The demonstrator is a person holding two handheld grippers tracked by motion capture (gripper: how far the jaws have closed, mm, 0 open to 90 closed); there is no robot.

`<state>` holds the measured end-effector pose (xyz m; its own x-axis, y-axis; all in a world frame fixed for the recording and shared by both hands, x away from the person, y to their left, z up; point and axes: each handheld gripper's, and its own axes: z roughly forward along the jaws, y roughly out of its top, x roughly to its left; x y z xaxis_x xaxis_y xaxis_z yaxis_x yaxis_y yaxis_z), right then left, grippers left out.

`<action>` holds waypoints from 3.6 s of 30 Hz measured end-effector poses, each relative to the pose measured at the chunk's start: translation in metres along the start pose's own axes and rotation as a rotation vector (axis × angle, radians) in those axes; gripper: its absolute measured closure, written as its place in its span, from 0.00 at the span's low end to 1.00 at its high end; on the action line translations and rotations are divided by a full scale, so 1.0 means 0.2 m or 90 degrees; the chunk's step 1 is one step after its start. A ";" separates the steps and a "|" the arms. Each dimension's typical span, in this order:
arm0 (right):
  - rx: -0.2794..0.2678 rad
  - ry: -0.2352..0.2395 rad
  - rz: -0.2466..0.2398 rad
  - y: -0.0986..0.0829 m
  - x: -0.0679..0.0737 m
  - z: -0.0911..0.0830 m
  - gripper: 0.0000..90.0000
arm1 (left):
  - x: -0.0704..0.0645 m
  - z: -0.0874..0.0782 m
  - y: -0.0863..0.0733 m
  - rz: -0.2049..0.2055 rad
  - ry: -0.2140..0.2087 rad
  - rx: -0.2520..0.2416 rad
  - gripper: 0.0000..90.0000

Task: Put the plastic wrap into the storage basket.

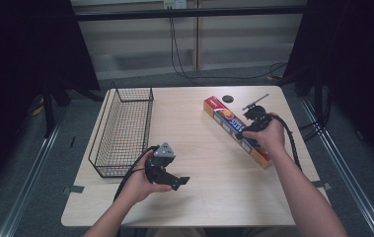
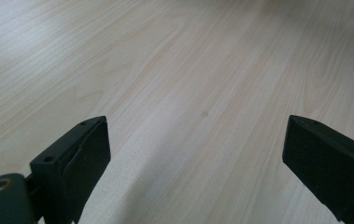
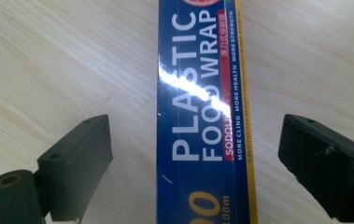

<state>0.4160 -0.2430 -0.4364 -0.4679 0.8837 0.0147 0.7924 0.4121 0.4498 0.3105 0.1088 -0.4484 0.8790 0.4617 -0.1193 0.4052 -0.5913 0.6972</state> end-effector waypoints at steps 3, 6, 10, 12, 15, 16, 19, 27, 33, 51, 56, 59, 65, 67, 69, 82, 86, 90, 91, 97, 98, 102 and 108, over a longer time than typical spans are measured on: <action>0.011 -0.006 0.000 0.00 0.00 0.02 0.13 | 0.00 0.01 0.00 0.000 -0.007 -0.010 0.09; 0.015 -0.002 0.001 0.00 -0.01 0.04 0.15 | 0.00 0.01 0.00 -0.001 -0.003 -0.001 0.09; 0.032 -0.005 0.007 0.00 -0.01 0.06 0.16 | 0.01 0.01 0.00 0.001 -0.004 -0.003 0.09; 0.042 -0.004 0.002 0.00 -0.01 0.08 0.19 | 0.01 0.01 0.00 0.000 -0.003 -0.004 0.09; 0.052 0.001 -0.005 -0.01 -0.01 0.09 0.21 | 0.01 0.01 -0.01 0.001 -0.001 0.005 0.09; 0.055 0.000 -0.007 -0.01 0.00 0.10 0.22 | 0.01 0.01 -0.01 0.003 0.003 0.010 0.10; 0.058 0.007 -0.009 -0.01 0.00 0.12 0.28 | 0.01 0.01 -0.01 0.003 0.001 0.006 0.10; 0.060 0.000 -0.028 -0.01 -0.03 0.14 0.43 | 0.01 0.01 -0.01 0.004 0.000 0.012 0.10; 0.082 0.002 0.011 -0.01 -0.03 0.15 0.45 | 0.00 0.02 -0.01 -0.001 -0.001 0.007 0.10; 0.159 0.024 0.017 0.06 -0.04 0.16 0.49 | 0.00 0.00 -0.01 0.001 0.005 0.006 0.11; 0.151 0.027 -0.003 0.04 -0.03 0.14 0.49 | 0.01 -0.01 -0.01 -0.005 0.010 0.003 0.11; 0.135 0.032 -0.018 0.04 -0.02 0.10 0.50 | 0.01 -0.01 -0.01 -0.006 0.010 0.000 0.11; 0.097 0.054 -0.046 0.04 -0.02 0.00 0.49 | 0.03 -0.05 0.02 -0.028 0.015 -0.023 0.11; 0.092 0.062 -0.055 0.03 -0.01 -0.03 0.49 | 0.04 -0.05 0.04 -0.035 0.011 -0.027 0.11; 0.085 0.056 -0.072 0.02 0.00 -0.07 0.49 | 0.04 -0.07 0.07 -0.033 0.014 -0.025 0.10; 0.069 0.089 -0.153 0.01 0.14 -0.23 0.49 | 0.10 -0.15 0.39 0.006 -0.037 -0.046 0.01; 0.062 0.094 -0.180 0.02 0.20 -0.26 0.49 | 0.09 -0.15 0.48 0.070 -0.022 -0.037 0.05; 0.066 0.103 -0.202 0.02 0.24 -0.29 0.49 | 0.09 -0.16 0.54 0.103 -0.019 -0.030 0.05; 0.065 0.108 -0.206 0.02 0.25 -0.29 0.49 | 0.08 -0.16 0.55 0.108 -0.022 -0.035 0.03; 0.068 0.119 -0.235 0.01 0.29 -0.31 0.49 | 0.10 -0.17 0.61 0.134 -0.033 -0.014 0.02; 0.068 0.123 -0.232 0.01 0.29 -0.31 0.49 | 0.10 -0.16 0.62 0.132 -0.031 -0.014 0.02; 0.057 0.133 -0.240 0.01 0.32 -0.32 0.49 | 0.11 -0.14 0.64 0.134 -0.029 -0.007 0.02; 0.053 0.145 -0.250 0.02 0.34 -0.34 0.49 | 0.12 -0.12 0.68 0.145 -0.021 0.006 0.03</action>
<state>0.3611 -0.1958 -0.3727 -0.8060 0.5890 0.0579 0.5621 0.7311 0.3868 0.3810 0.0559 -0.3406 0.9556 0.2942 0.0176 0.1976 -0.6837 0.7025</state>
